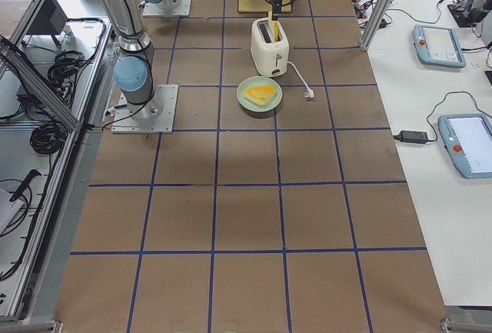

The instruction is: Press toaster with right arm

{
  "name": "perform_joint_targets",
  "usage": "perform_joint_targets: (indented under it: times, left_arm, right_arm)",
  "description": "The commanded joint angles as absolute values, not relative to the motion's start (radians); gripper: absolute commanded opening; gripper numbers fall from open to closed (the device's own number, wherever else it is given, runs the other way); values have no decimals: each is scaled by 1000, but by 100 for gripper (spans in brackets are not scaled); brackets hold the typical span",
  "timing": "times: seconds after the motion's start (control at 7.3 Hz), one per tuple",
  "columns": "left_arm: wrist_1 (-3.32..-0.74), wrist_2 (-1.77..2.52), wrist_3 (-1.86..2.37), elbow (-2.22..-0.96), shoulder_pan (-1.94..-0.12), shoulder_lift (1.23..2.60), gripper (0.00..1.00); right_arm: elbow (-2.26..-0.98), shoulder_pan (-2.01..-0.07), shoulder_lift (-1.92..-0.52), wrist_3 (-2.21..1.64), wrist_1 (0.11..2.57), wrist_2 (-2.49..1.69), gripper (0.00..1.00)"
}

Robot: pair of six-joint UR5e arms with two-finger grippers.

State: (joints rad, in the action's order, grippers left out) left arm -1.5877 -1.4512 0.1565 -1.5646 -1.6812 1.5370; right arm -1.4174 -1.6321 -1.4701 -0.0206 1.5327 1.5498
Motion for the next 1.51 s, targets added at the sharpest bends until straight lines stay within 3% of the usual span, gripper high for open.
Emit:
perform_joint_targets:
  times: [0.0, 1.37]
  left_arm:
    - [-1588, -1451, 156, -1565, -1681, 1537, 100]
    - [-1588, -1451, 156, -1565, -1681, 1537, 100]
  right_arm:
    - [-1417, -1628, -1477, -20, 1525, 1551, 100]
    - [-1434, -1634, -1477, -20, 1506, 1552, 100]
